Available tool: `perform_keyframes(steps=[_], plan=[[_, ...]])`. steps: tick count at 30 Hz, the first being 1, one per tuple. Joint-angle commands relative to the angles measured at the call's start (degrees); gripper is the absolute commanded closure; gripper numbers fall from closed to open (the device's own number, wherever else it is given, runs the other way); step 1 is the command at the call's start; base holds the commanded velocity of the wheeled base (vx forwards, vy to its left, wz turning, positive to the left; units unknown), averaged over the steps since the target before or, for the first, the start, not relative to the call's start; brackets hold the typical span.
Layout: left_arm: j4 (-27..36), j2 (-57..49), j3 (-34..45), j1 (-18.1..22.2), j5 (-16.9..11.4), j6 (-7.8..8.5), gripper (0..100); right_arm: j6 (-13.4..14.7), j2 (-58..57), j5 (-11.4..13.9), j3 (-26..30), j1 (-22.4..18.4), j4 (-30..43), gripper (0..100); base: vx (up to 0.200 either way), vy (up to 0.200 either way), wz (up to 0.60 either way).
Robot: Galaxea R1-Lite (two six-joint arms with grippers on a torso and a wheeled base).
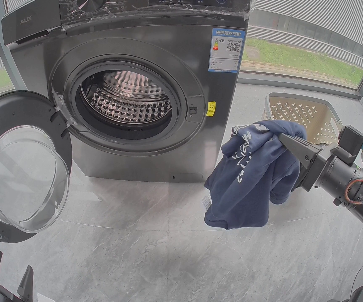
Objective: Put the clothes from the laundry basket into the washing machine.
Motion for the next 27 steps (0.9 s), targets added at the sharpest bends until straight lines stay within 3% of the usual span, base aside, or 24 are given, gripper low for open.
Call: perform_keyframes(steps=[1,6,27], plan=[[0.0,-1.0,1.0,0.0,0.0,-0.03,0,0.0,0.0,0.0,0.1,0.0,0.0,100,0.0,0.2,0.0],[0.0,-1.0,1.0,0.0,0.0,-0.03,0,0.0,0.0,0.0,0.1,0.0,0.0,100,0.0,0.2,0.0],[0.0,-1.0,1.0,0.0,0.0,-0.03,0,0.0,0.1,0.0,0.1,0.0,0.0,100,0.0,0.0,0.0]])
